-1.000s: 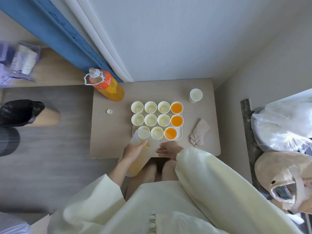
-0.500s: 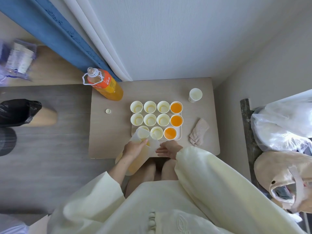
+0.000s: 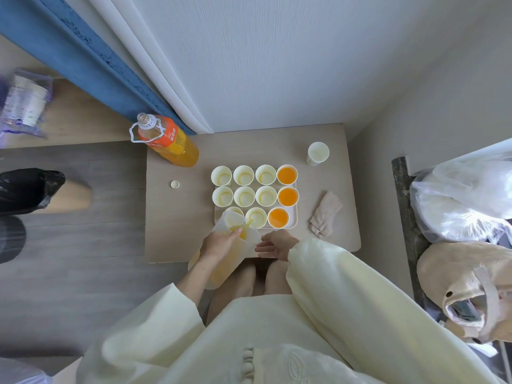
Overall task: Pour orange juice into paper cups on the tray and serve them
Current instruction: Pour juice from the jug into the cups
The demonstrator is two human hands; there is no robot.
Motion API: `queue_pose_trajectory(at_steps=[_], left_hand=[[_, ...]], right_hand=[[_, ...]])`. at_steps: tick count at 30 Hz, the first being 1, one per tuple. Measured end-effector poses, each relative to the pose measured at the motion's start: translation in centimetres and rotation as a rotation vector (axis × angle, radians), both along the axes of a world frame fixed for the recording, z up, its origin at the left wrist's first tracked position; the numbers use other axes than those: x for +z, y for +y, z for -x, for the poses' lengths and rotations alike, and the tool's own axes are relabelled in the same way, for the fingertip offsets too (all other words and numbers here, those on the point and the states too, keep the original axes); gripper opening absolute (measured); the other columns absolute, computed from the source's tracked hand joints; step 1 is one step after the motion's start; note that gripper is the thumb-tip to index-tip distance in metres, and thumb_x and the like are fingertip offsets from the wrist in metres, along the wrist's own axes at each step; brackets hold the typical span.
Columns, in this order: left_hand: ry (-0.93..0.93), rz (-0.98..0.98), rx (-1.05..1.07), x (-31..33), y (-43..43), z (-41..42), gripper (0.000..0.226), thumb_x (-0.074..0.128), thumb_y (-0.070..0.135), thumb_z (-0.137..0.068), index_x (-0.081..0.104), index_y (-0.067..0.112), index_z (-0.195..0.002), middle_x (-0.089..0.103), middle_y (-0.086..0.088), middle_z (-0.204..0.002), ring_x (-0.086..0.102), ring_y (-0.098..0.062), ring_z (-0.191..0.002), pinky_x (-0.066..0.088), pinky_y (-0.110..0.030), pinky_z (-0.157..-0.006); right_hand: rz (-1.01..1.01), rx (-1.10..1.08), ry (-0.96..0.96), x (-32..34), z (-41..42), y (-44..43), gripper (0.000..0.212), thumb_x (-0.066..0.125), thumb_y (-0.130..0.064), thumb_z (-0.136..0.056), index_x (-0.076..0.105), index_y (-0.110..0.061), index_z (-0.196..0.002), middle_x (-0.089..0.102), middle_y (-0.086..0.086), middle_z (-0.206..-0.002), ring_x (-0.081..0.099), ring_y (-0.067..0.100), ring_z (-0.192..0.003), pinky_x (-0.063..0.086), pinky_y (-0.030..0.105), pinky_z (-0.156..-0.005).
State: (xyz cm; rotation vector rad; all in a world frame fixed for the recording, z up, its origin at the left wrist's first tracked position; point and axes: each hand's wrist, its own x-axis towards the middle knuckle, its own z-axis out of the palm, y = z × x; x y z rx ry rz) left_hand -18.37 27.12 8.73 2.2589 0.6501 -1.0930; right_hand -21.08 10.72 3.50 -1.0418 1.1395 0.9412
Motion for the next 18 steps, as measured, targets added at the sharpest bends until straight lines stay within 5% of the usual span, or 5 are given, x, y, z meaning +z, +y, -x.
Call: queue_pose_trajectory(at_steps=[18], left_hand=[[0.0,-0.002,0.011,0.7,-0.44,-0.19,0.07,0.058,0.065,-0.082,0.064,-0.001,-0.103,0.067,-0.022,-0.108,0.063,-0.035,-0.099,0.043,-0.032,-0.072]], right_hand=[[0.004,-0.007,-0.007,-0.02,0.07,0.15,0.028,0.048,-0.002,-0.097,0.053,0.004,-0.124,0.062,0.019,-0.102,0.065,0.029,-0.091,0.058,0.036,-0.064]])
